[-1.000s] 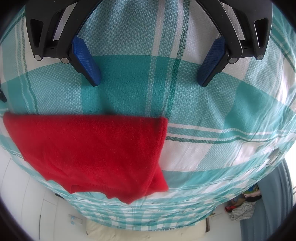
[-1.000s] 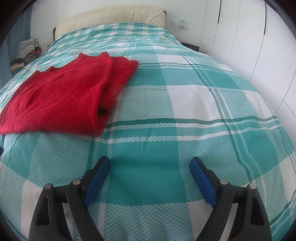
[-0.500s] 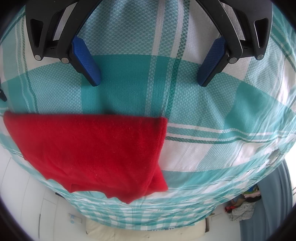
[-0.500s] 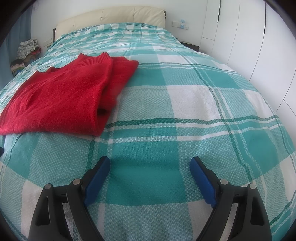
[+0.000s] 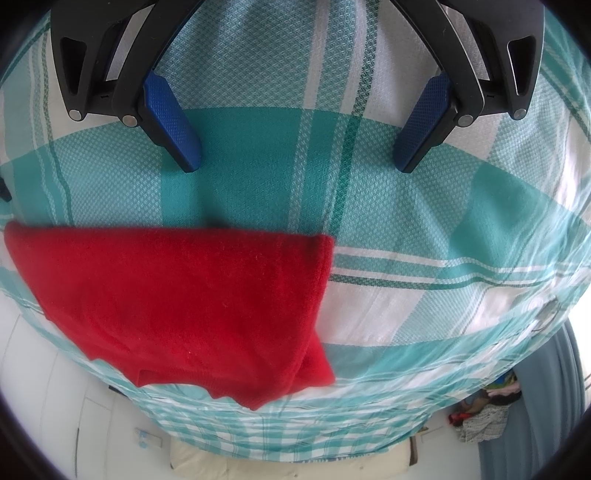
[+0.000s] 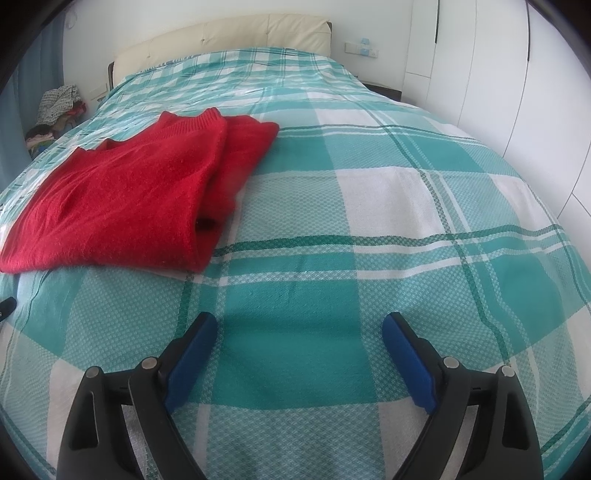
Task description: Fold small clothes
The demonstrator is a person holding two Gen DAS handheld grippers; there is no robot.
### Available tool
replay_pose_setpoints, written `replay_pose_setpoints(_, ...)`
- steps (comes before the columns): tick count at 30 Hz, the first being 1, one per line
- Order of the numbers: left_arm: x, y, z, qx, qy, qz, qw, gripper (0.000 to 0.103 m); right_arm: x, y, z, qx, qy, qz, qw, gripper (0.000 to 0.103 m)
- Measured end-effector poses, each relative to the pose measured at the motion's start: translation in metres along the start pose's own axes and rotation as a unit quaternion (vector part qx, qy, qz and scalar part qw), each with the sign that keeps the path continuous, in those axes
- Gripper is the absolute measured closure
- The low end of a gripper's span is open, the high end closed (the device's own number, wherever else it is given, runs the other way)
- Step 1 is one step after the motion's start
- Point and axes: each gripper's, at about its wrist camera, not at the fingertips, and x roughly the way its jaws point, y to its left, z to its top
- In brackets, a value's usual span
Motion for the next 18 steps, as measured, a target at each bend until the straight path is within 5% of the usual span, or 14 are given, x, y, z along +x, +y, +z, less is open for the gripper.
replay_pose_setpoints(18, -0.0001, 0.0031, 0.0007, -0.007, 0.004, -0.012, 0.9999, 0.000, 0.0035, 0.0022, 0.0014, 0.001, 0.005, 0.009, 1.000, 0.008)
